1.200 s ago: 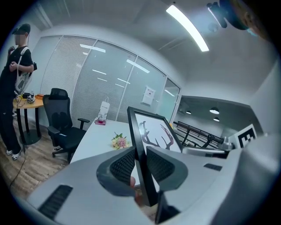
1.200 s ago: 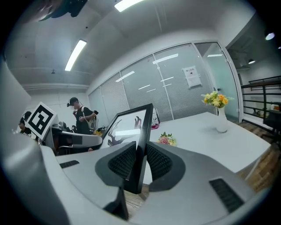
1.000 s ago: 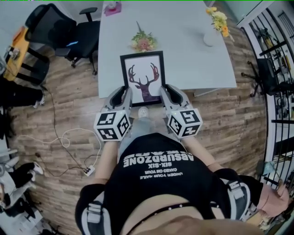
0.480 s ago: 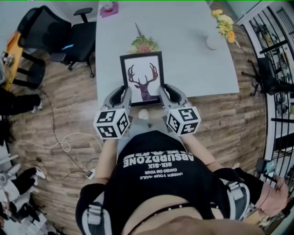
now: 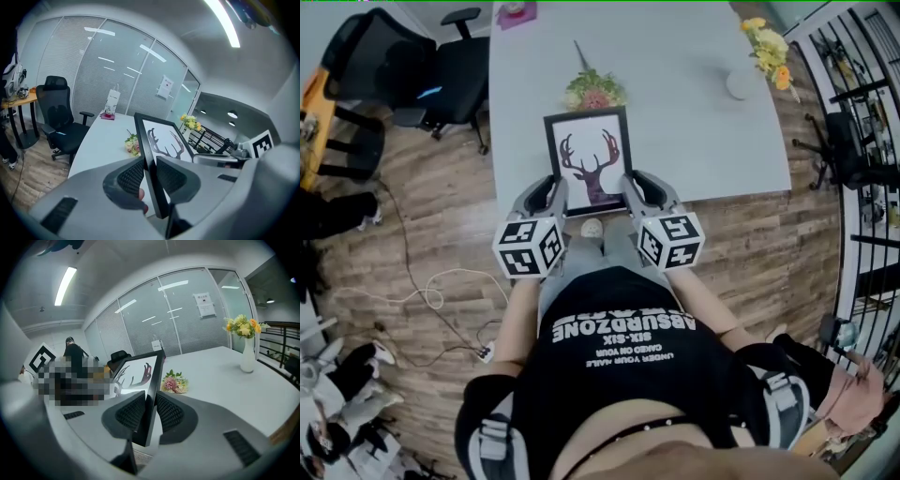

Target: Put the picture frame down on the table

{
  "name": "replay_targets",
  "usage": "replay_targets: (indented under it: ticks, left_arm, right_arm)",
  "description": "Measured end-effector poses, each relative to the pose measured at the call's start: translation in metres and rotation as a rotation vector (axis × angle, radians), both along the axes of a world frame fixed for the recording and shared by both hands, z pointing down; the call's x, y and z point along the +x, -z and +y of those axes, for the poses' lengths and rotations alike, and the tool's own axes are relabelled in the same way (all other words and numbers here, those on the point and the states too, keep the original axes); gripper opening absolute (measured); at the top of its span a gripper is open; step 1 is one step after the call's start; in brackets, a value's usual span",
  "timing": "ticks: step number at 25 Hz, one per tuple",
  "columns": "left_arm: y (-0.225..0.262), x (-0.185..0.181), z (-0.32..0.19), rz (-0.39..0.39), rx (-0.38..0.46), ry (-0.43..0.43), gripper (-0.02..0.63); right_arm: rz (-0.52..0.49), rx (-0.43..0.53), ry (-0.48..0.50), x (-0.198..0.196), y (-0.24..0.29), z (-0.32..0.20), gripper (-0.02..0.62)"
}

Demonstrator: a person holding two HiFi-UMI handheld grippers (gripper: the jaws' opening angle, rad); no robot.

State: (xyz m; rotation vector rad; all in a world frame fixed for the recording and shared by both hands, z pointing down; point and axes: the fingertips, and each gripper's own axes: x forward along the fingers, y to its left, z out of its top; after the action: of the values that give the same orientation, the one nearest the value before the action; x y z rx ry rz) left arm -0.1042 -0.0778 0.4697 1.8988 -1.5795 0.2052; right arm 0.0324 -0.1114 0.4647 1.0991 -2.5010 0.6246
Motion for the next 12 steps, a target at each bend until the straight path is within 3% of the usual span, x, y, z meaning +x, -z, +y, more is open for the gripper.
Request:
replay_targets:
  ticks: [12]
  left_arm:
    - [-0.035, -0.009, -0.021, 0.018, -0.079, -0.025, 0.092]
  right_arm:
    - [0.049, -0.051, -0.002, -0.010, -0.032, -0.019, 0.091]
